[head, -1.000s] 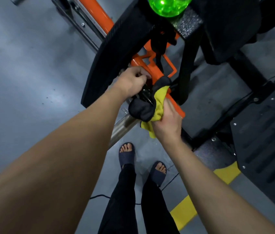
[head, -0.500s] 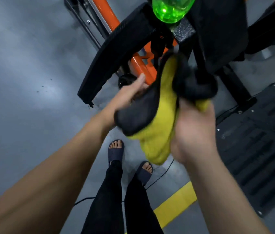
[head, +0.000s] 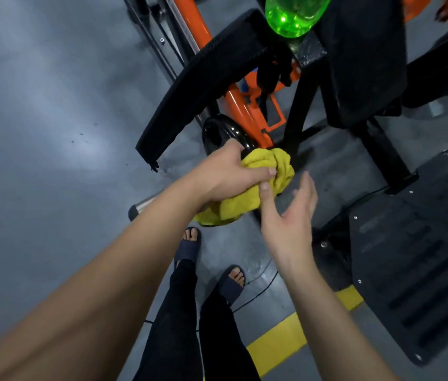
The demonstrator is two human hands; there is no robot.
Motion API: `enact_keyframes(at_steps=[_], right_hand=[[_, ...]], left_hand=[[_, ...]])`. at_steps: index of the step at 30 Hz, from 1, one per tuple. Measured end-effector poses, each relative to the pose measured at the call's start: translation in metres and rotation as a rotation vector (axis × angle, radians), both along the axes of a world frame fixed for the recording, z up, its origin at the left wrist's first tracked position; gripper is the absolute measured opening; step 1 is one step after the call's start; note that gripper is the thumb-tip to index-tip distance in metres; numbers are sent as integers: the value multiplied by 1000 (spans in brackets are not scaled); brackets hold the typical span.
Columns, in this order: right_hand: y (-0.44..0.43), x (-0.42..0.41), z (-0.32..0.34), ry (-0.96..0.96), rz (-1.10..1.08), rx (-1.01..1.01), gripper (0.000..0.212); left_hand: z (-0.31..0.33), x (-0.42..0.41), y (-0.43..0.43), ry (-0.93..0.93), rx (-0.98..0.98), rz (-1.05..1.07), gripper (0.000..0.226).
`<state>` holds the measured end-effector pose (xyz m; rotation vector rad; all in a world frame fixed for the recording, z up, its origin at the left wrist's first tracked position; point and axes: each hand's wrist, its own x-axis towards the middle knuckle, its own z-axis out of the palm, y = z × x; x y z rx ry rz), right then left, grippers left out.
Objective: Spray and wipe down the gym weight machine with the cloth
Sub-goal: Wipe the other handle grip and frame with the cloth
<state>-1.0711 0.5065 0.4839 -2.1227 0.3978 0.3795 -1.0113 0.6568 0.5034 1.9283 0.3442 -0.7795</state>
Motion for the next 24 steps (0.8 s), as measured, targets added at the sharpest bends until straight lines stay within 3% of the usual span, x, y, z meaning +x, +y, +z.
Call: enact_keyframes(at_steps=[2, 3, 5, 7, 8, 10, 11, 13, 14, 16, 18, 20, 22, 24], right_hand=[[-4, -14, 4, -91, 25, 359, 103], [-8, -19, -2, -62, 84, 446, 109], [-10, -20, -10, -5, 224, 365, 110], [-10, -16, -19, -59, 212, 205, 75], [-12, -12, -19, -84, 168, 176, 52], [-19, -4, -6, -36, 171, 210, 11], [-22, 0, 4, 11, 201, 253, 7], [-23, 4, 26, 46, 253, 392, 7], [-20, 9, 34, 49, 222, 482, 10], [-14, 28, 33, 64, 76, 586, 13], [-5, 59, 10, 96, -6, 423, 30], [5, 86, -21, 108, 75, 75, 67], [18, 97, -45, 65, 7, -214, 95], [29, 88, -51, -244, -73, -394, 90]], left_hand=[[8, 5, -10, 24, -93, 116, 42], [11, 7, -15, 51, -159, 187, 39], [18, 8, -26, 147, -328, 287, 58], [21, 9, -28, 169, -364, 295, 85], [24, 10, -26, 141, -320, 268, 85], [25, 16, -14, 15, -104, 182, 54], [30, 18, -7, -66, 64, 120, 44], [32, 22, 7, -206, 349, 44, 55], [24, 25, 14, -265, 395, 69, 57], [5, 32, 21, -345, 283, 193, 42], [-21, 41, 25, -393, 235, 240, 27], [-46, 50, 28, -464, 277, 161, 30], [-61, 60, 28, -527, 281, 86, 35], [-79, 72, 26, -530, 270, -40, 37]])
